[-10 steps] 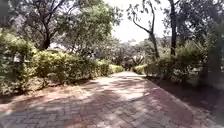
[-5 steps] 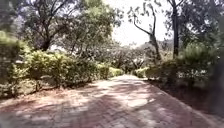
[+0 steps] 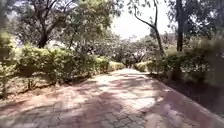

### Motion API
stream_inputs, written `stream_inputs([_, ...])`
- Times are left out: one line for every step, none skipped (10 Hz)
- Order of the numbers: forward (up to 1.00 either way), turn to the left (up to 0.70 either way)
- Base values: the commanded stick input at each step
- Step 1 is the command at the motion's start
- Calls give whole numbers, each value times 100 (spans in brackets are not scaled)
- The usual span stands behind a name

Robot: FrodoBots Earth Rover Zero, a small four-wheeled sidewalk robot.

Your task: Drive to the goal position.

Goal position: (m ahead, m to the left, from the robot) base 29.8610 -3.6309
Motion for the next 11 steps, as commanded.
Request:
stream_inputs([70,0])
stream_inputs([70,0])
stream_inputs([70,0])
stream_inputs([70,0])
stream_inputs([70,0])
stream_inputs([70,0])
stream_inputs([70,0])
stream_inputs([70,0])
stream_inputs([70,0])
stream_inputs([70,0])
stream_inputs([70,-10])
